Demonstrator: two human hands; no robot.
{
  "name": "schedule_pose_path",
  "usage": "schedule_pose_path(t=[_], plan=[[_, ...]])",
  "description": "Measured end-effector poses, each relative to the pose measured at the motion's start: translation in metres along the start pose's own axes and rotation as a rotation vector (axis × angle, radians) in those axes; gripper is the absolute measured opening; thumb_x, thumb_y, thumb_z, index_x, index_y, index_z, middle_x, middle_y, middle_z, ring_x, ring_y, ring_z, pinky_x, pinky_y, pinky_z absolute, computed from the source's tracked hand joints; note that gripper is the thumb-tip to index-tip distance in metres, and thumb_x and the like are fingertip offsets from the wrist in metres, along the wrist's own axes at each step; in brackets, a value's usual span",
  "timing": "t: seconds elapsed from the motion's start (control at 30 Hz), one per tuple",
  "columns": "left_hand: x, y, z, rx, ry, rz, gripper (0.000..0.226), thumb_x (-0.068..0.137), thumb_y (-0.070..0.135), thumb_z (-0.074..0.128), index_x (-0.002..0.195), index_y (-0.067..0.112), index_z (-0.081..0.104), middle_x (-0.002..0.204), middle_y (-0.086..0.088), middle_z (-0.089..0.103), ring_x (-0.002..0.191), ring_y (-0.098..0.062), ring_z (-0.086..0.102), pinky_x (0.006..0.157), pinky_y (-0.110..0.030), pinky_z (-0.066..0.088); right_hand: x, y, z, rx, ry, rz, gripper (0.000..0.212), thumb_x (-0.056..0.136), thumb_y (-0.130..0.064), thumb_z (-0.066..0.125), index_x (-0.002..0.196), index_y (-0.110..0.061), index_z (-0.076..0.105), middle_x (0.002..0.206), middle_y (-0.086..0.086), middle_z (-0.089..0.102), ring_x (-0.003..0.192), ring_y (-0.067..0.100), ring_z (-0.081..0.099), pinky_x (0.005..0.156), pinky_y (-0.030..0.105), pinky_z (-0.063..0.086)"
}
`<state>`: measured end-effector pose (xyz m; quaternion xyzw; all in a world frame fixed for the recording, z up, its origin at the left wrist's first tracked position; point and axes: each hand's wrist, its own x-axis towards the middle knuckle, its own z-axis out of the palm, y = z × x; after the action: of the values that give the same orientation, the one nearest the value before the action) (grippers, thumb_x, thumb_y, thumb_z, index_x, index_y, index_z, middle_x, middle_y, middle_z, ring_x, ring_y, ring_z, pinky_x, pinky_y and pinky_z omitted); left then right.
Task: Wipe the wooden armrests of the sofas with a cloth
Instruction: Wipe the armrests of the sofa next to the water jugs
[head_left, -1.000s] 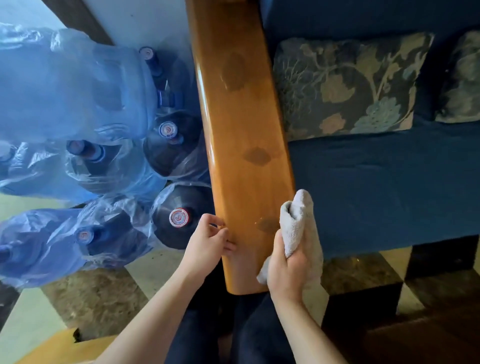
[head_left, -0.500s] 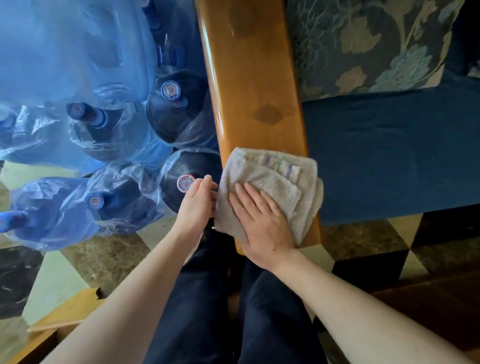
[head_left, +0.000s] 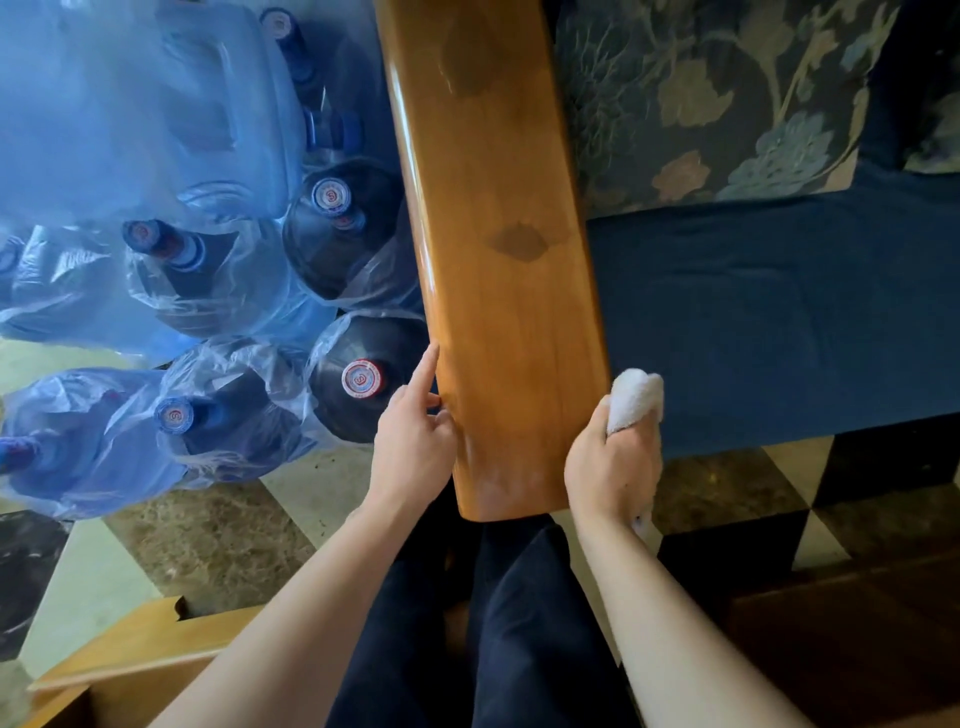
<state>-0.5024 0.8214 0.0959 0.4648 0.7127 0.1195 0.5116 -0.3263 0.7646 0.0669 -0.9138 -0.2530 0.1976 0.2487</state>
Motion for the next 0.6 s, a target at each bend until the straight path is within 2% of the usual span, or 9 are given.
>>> schedule_pose_path(t=[0.1, 0.17, 0.23, 0.3, 0.33, 0.4, 0.47, 0.53, 0.6], plan=[[0.005, -0.002, 0.002, -0.030, 0.025, -0.033, 0.080, 0.090, 0.011, 0.049, 0.149, 0.062, 0.031, 0.102, 0.008, 0.068, 0.095, -0.009, 0.067, 0.082, -0.033, 0.054, -0.009, -0.008, 0.005, -0.061, 0.011, -0.172, 0.052, 0.106, -0.026, 0.043, 0.152, -0.004, 0.047, 0.156, 0.015, 0.051, 0.144, 0.031, 0.048, 0.115, 0.052, 0.041], [0.007, -0.003, 0.004, -0.020, 0.030, -0.052, 0.083, 0.088, 0.009, 0.047, 0.153, 0.057, 0.028, 0.092, 0.015, 0.068, 0.085, -0.005, 0.067, 0.070, -0.026, 0.049, -0.017, -0.009, 0.007, -0.202, -0.006, -0.215, 0.061, 0.101, -0.018, 0.053, 0.158, -0.006, 0.037, 0.165, 0.015, 0.038, 0.153, 0.029, 0.035, 0.123, 0.052, 0.030], [0.009, -0.003, 0.001, -0.019, 0.012, -0.061, 0.087, 0.089, 0.007, 0.048, 0.156, 0.055, 0.019, 0.087, 0.016, 0.069, 0.079, -0.002, 0.067, 0.068, -0.024, 0.048, -0.026, -0.011, 0.013, -0.321, -0.060, -0.285, 0.067, 0.098, -0.022, 0.051, 0.162, -0.010, 0.031, 0.170, 0.014, 0.026, 0.157, 0.029, 0.024, 0.128, 0.051, 0.018], [0.010, -0.004, -0.002, -0.074, -0.020, -0.072, 0.088, 0.091, 0.009, 0.048, 0.156, 0.057, 0.013, 0.083, 0.008, 0.072, 0.079, -0.007, 0.070, 0.070, -0.032, 0.056, -0.032, -0.011, 0.018, -0.408, -0.155, -0.427, 0.069, 0.097, -0.033, 0.037, 0.164, -0.018, 0.026, 0.172, 0.010, 0.018, 0.160, 0.028, 0.014, 0.129, 0.051, 0.011], [0.011, -0.003, -0.003, -0.136, -0.029, -0.083, 0.087, 0.092, 0.012, 0.049, 0.156, 0.057, 0.011, 0.085, 0.002, 0.073, 0.084, -0.016, 0.073, 0.076, -0.040, 0.060, -0.036, -0.008, 0.021, -0.453, -0.196, -0.525, 0.071, 0.096, -0.036, 0.034, 0.164, -0.020, 0.025, 0.173, 0.009, 0.016, 0.161, 0.027, 0.011, 0.130, 0.050, 0.009], [0.010, -0.002, -0.005, -0.271, -0.027, -0.122, 0.083, 0.093, 0.028, 0.049, 0.157, 0.054, 0.005, 0.093, -0.006, 0.074, 0.096, -0.034, 0.073, 0.089, -0.051, 0.060, -0.047, 0.002, 0.024, -0.525, -0.265, -0.732, 0.070, 0.097, -0.040, 0.032, 0.165, -0.023, 0.024, 0.173, 0.006, 0.016, 0.161, 0.024, 0.010, 0.130, 0.049, 0.008], [0.008, 0.000, -0.006, -0.341, -0.026, -0.165, 0.085, 0.089, 0.046, 0.050, 0.157, 0.053, -0.001, 0.097, -0.010, 0.076, 0.098, -0.036, 0.073, 0.095, -0.058, 0.056, -0.052, 0.016, 0.022, -0.526, -0.320, -0.937, 0.067, 0.099, -0.038, 0.040, 0.163, -0.023, 0.028, 0.173, 0.004, 0.020, 0.161, 0.023, 0.013, 0.130, 0.047, 0.010], [0.004, 0.005, -0.005, -0.365, -0.040, -0.185, 0.089, 0.086, 0.058, 0.049, 0.157, 0.052, -0.005, 0.098, -0.002, 0.079, 0.101, -0.033, 0.074, 0.099, -0.059, 0.052, -0.041, 0.035, 0.009, -0.522, -0.395, -1.174, 0.066, 0.098, -0.032, 0.051, 0.161, -0.023, 0.035, 0.171, 0.002, 0.026, 0.159, 0.022, 0.018, 0.129, 0.045, 0.014], [-0.001, 0.009, -0.006, -0.343, -0.073, -0.191, 0.095, 0.082, 0.066, 0.049, 0.158, 0.048, -0.007, 0.091, 0.020, 0.077, 0.101, -0.030, 0.074, 0.098, -0.057, 0.053, -0.016, 0.054, -0.010, -0.537, -0.479, -1.407, 0.066, 0.095, -0.026, 0.056, 0.160, -0.025, 0.039, 0.169, -0.001, 0.030, 0.158, 0.020, 0.024, 0.128, 0.044, 0.018]])
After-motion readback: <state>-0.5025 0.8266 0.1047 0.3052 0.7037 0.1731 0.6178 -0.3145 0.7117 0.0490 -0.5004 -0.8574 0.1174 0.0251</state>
